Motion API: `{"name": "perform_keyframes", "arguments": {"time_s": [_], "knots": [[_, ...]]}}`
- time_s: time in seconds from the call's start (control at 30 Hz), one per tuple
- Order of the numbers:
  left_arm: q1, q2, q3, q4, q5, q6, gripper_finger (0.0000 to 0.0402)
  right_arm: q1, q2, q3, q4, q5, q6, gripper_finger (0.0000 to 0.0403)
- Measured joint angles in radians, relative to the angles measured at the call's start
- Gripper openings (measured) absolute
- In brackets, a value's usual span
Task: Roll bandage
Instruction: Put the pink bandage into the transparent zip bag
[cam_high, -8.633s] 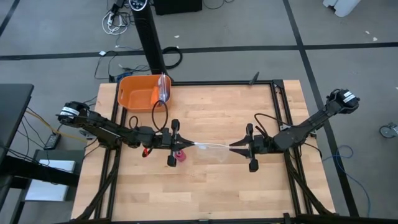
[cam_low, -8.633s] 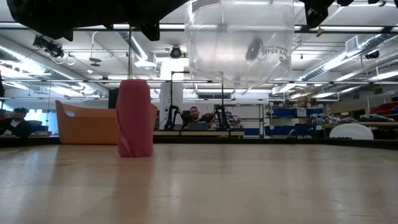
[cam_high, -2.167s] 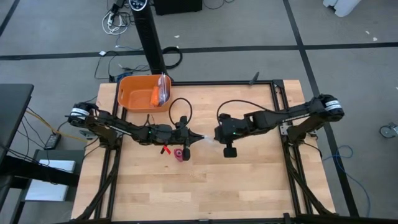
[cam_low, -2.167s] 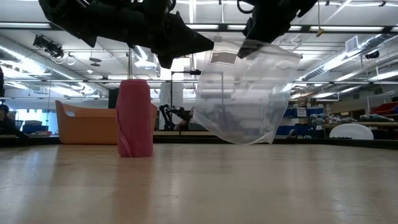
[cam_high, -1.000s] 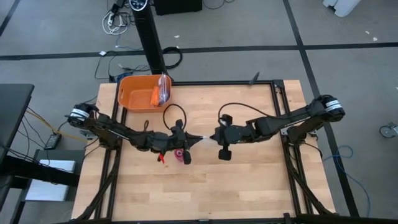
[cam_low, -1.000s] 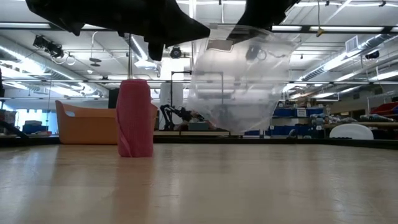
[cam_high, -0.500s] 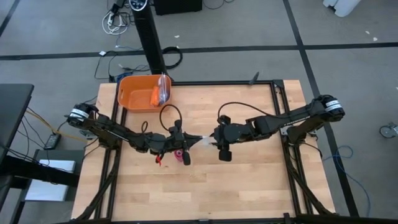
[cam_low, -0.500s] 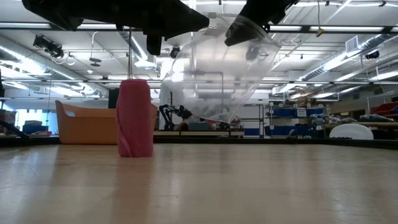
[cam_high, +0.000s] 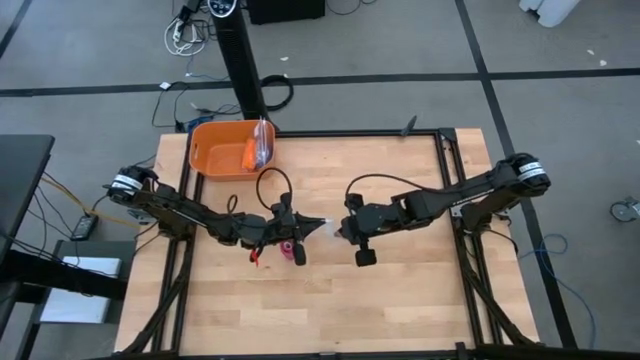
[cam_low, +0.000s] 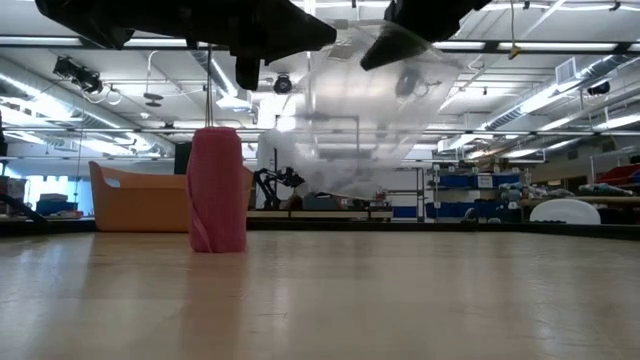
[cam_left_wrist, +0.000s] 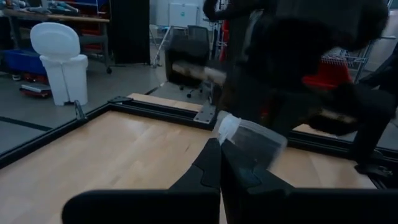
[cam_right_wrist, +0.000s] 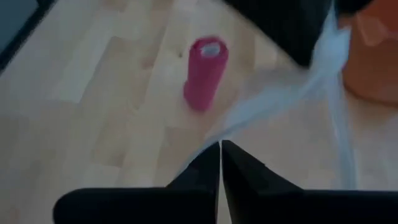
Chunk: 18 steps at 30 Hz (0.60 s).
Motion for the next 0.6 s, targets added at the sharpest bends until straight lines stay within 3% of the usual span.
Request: {"name": "perform_keyframes", "arguments": {"time_s": [0.2, 0.47, 0.6], "knots": [[0.0, 0.059, 0.02, 0.045, 0.018, -0.001, 0.0, -0.029, 0.031, 0.0, -0.012, -0.016, 0.048, 0.0038], [-0.001, 0.099, 0.049, 0.055, 0.016, 0.031, 0.0001, -0.041, 0.043, 0.0, -0.034, -0.035, 0.117, 0.016], [-0.001, 0.088, 0.049, 0.056, 0.003, 0.068, 0.0001, -0.037, 0.014, 0.0, -0.051, -0.032, 0.117, 0.0198]]}}
